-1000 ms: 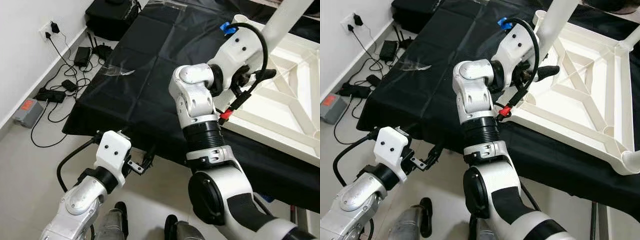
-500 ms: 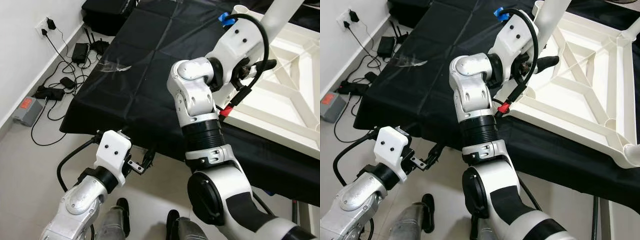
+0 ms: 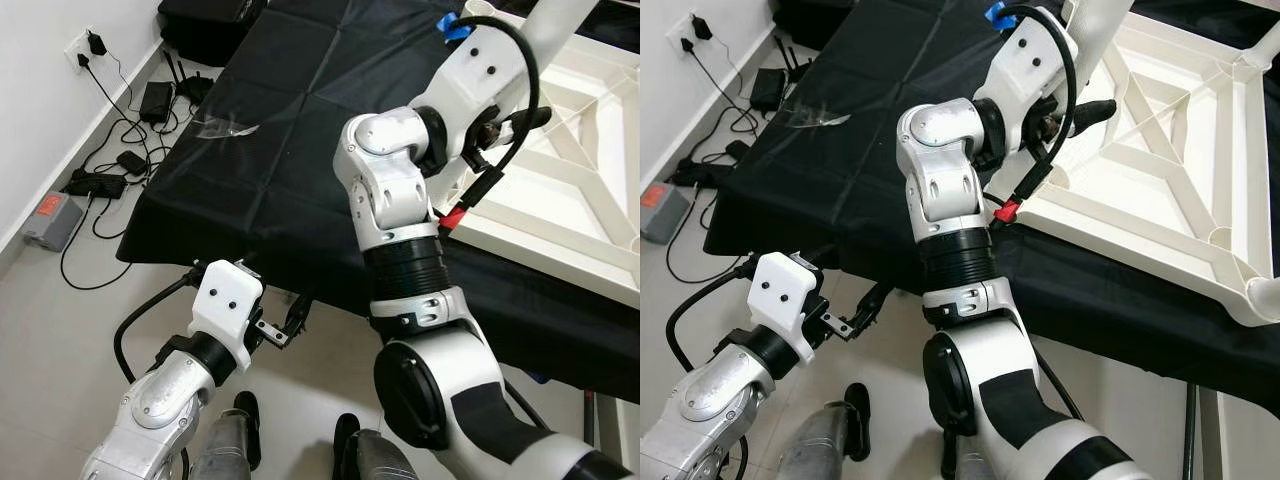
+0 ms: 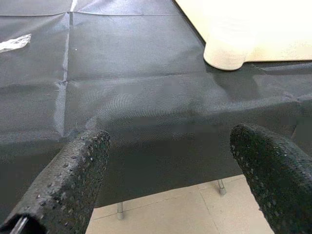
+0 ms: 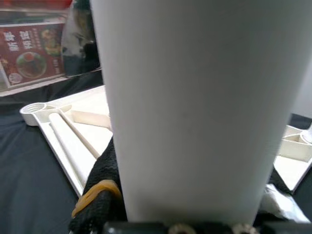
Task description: Building children table
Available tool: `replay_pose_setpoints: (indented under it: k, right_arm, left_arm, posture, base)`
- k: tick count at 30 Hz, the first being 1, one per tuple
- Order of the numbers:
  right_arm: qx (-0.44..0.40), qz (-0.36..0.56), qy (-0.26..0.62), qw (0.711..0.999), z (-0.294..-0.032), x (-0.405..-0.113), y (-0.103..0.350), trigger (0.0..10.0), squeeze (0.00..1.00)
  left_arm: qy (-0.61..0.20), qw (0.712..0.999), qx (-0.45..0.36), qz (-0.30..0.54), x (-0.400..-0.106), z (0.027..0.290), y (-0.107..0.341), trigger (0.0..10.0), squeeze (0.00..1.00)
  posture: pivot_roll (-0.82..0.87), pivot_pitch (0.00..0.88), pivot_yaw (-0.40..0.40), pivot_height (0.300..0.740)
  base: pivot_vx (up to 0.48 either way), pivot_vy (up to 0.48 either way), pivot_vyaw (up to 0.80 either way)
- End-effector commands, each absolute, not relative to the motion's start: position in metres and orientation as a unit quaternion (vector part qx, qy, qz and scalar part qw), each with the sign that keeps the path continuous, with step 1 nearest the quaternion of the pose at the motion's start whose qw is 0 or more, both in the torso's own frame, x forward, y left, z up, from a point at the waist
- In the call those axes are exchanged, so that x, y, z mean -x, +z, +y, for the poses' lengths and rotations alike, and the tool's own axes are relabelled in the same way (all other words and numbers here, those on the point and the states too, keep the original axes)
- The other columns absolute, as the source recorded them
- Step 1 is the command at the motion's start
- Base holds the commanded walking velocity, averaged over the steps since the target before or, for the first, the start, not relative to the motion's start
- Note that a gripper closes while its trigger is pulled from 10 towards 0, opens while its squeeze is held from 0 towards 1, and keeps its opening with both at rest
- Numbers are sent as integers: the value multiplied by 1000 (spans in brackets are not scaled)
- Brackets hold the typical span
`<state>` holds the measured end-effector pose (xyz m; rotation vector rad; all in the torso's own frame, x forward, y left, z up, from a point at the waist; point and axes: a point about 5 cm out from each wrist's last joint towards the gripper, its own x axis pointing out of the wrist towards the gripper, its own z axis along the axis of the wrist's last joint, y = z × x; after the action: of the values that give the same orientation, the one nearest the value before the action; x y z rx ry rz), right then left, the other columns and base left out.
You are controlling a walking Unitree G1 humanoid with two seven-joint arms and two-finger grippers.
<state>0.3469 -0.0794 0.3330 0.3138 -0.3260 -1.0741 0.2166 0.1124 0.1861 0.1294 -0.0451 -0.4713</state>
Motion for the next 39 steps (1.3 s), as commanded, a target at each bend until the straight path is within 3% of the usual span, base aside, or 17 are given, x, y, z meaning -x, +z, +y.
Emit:
replay_pose_setpoints:
  k: [1, 34, 35, 39]
  right_arm:
    - [-128, -94, -507, 847, -77, -352, 301, 10000, 0]
    - [-124, -24, -506, 853, -86, -363, 277, 10000, 0]
    - [-123, -24, -507, 853, -87, -363, 277, 10000, 992]
    - [-123, -25, -508, 852, -87, -364, 277, 10000, 992]
  left_arm:
    - [-233, 970, -63, -17, -215, 112, 183, 10000, 0]
    - [-237, 969, -60, -17, -212, 109, 182, 10000, 0]
    - [-237, 970, -60, -17, -212, 109, 182, 10000, 0]
    - [-237, 970, -60, -17, -212, 109, 182, 10000, 0]
  posture:
    - [199, 358, -98, 740]
    - [195, 345, -103, 740]
    - [195, 345, -103, 740]
    - [194, 345, -103, 740]
  base:
    - [0, 0, 0]
    - [0, 0, 0]
    - [0, 0, 0]
    - [0, 0, 0]
